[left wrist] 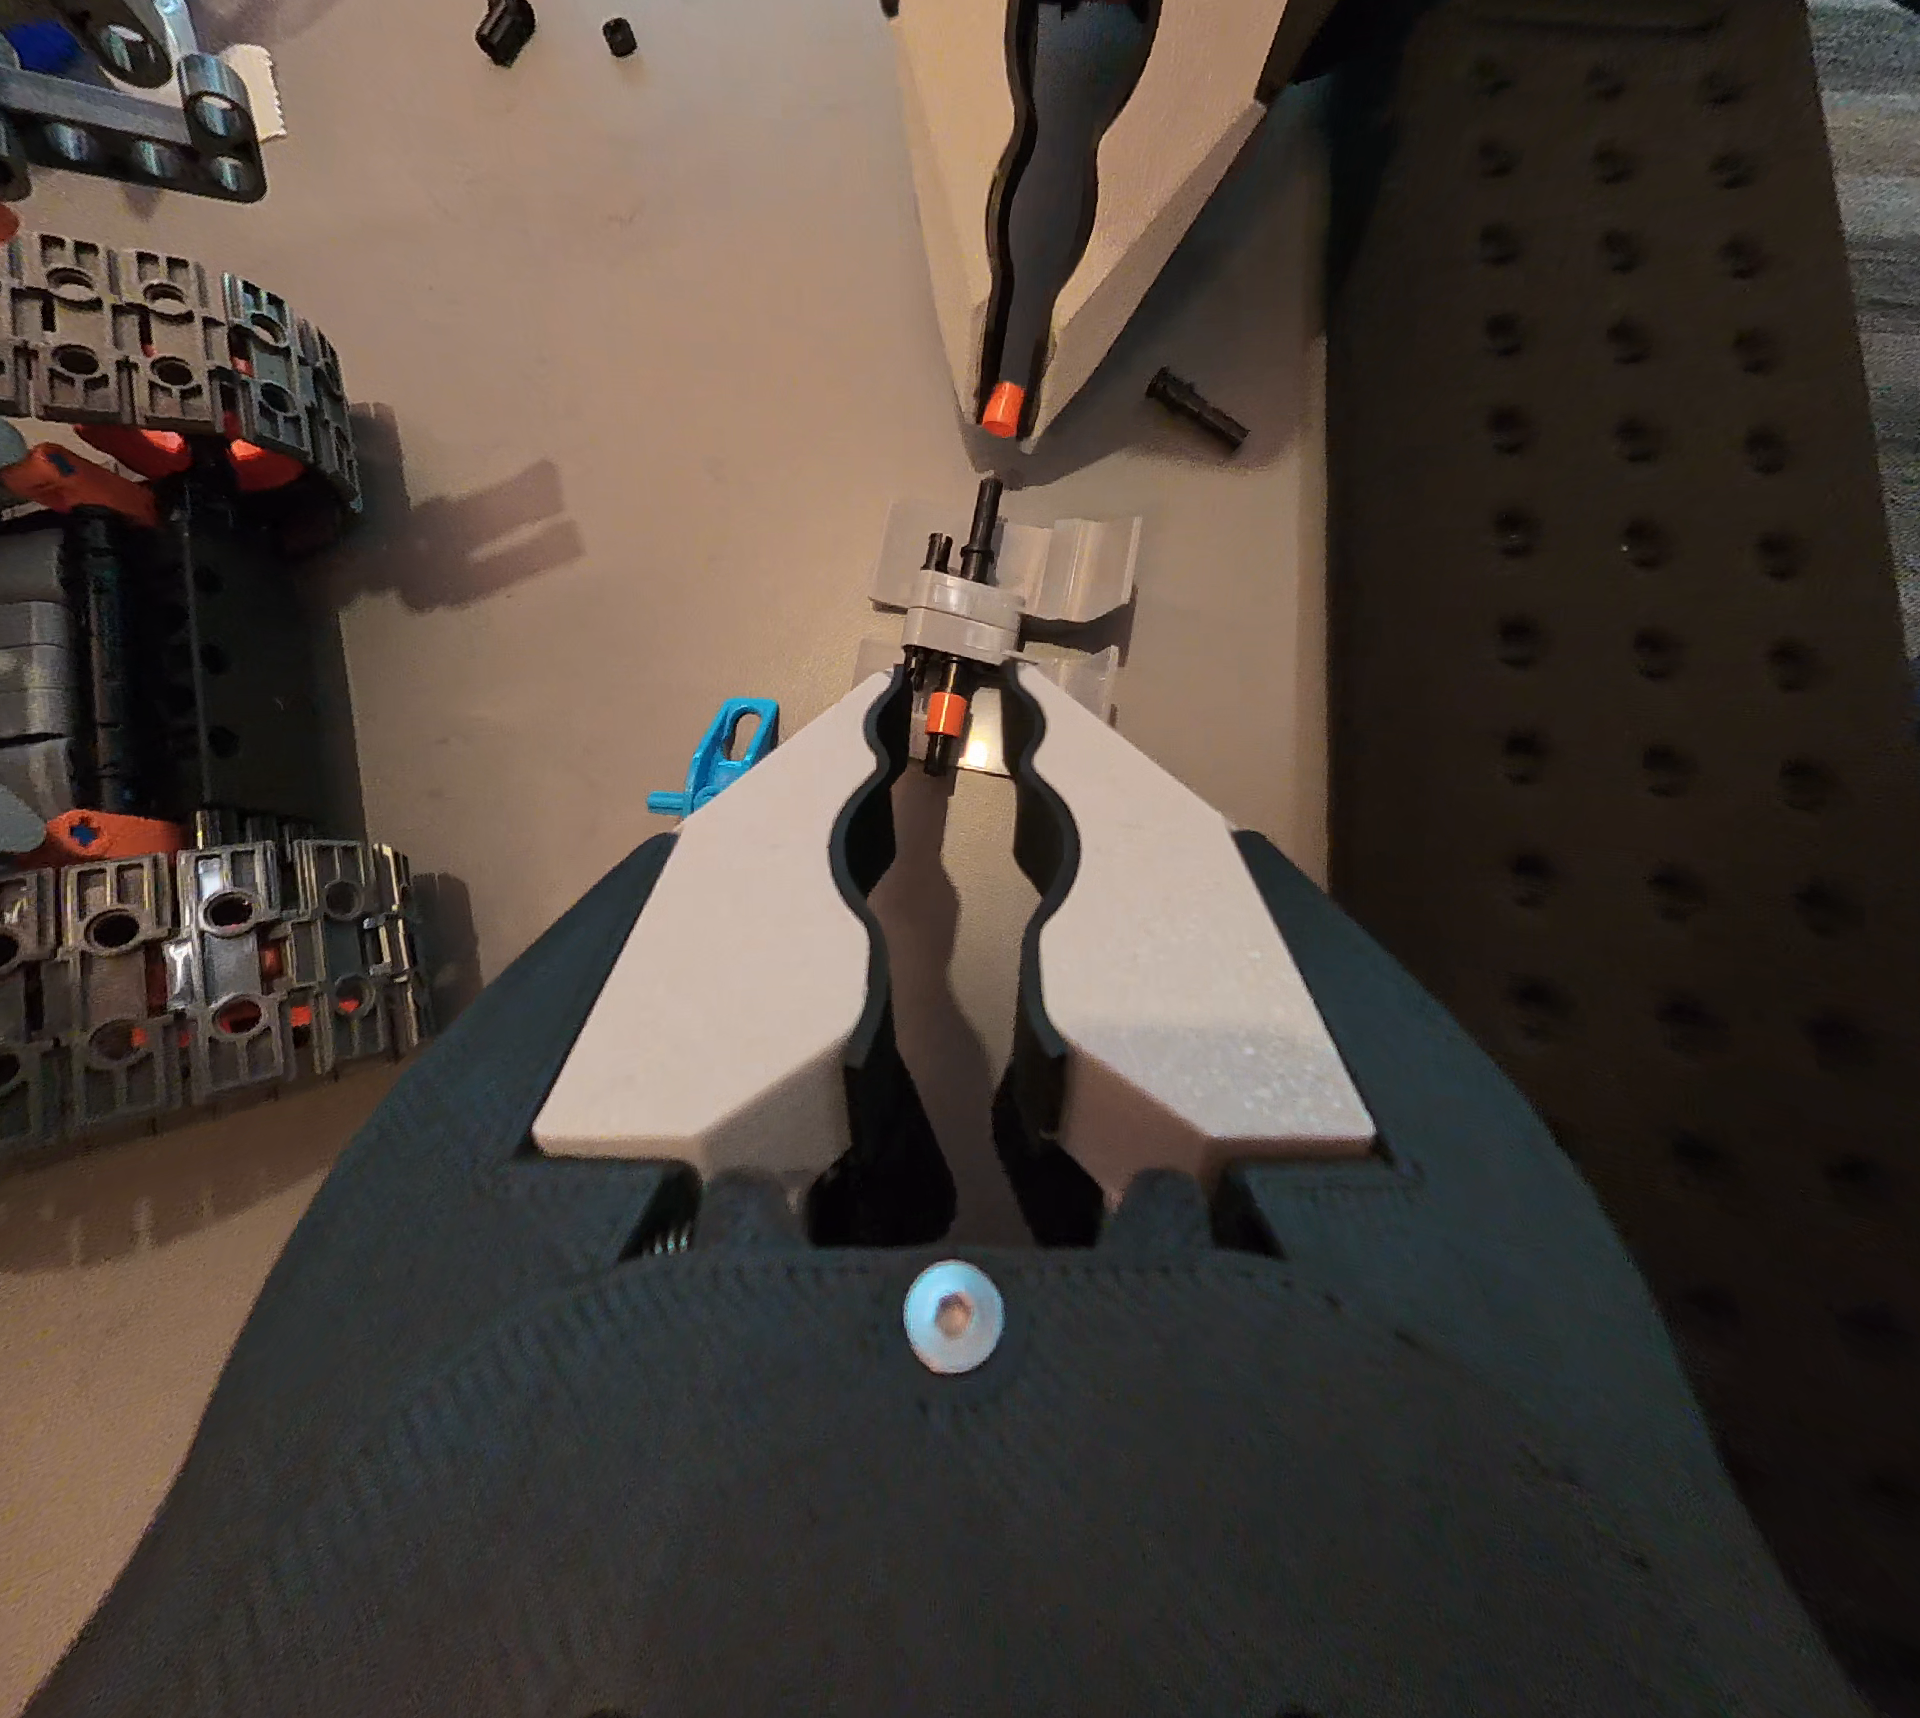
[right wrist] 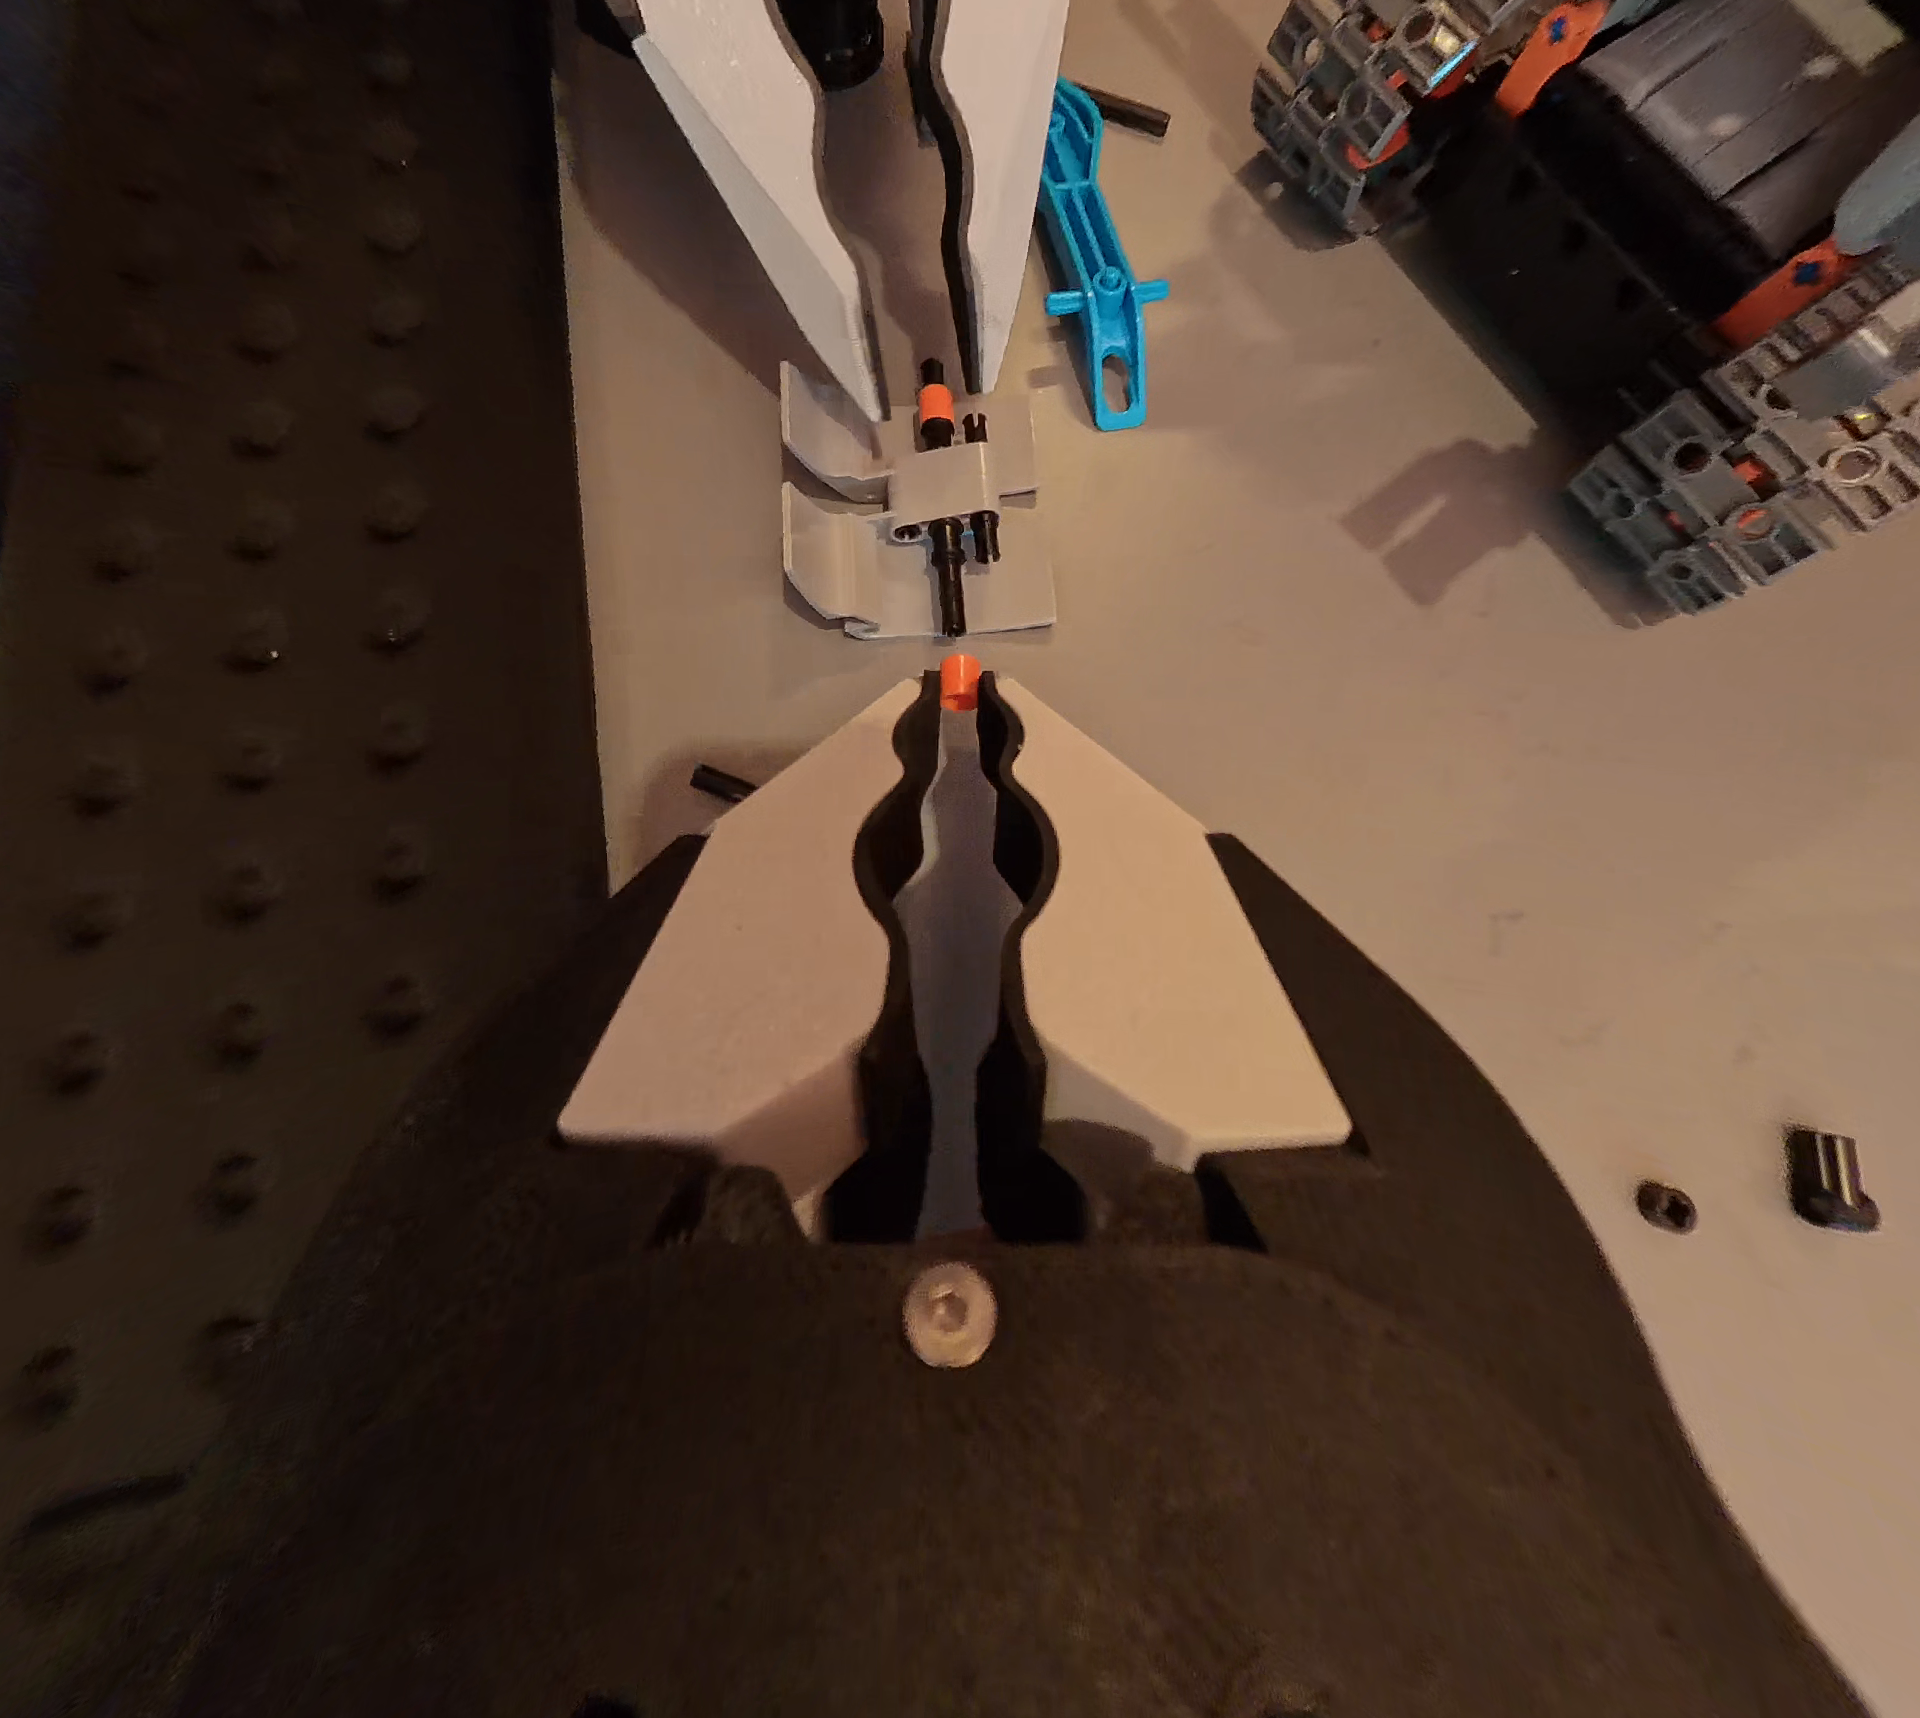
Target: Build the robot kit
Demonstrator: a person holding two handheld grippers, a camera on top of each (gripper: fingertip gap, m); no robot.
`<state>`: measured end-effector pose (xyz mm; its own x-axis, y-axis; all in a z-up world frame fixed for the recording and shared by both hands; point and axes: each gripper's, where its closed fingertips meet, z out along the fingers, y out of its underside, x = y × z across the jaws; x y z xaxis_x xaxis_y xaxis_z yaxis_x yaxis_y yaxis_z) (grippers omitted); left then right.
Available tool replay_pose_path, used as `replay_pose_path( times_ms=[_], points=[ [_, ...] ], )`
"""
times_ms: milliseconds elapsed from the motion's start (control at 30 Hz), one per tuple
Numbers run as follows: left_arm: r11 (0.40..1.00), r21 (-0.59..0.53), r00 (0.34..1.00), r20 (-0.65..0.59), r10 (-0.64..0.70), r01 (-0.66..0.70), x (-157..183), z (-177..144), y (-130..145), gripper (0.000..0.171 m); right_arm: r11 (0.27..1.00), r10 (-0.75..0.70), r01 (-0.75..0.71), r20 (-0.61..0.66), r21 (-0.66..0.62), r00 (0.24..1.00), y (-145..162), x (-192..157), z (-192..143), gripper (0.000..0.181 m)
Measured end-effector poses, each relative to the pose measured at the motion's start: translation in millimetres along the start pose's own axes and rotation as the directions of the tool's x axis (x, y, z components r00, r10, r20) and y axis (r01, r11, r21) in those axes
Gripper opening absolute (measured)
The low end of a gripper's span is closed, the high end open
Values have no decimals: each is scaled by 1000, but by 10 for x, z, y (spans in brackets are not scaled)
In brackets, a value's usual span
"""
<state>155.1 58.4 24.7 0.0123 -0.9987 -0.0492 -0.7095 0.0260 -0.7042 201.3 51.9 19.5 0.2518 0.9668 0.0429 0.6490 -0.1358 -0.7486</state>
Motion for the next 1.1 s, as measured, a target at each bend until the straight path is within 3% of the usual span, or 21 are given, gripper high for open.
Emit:
replay_pose_path(
  times_ms=[167, 500, 1100],
  points=[
    [997, -46, 999, 0, 54, -54, -7, 35, 38, 1, 1000, -17, 17, 19, -13, 1000, -4, -3, 78, 4],
    [996, -46, 997, -25, 78, -79, 15, 49, 25, 0, 1000, -15, 15, 37, -14, 999, -9, 36, 106, 4],
    [992, -36, 992, -51, 118, -120, 24, 69, 17, 0, 999, -24, 30, 261, -16, 965, -8, -4, 126, 4]
  ],
)
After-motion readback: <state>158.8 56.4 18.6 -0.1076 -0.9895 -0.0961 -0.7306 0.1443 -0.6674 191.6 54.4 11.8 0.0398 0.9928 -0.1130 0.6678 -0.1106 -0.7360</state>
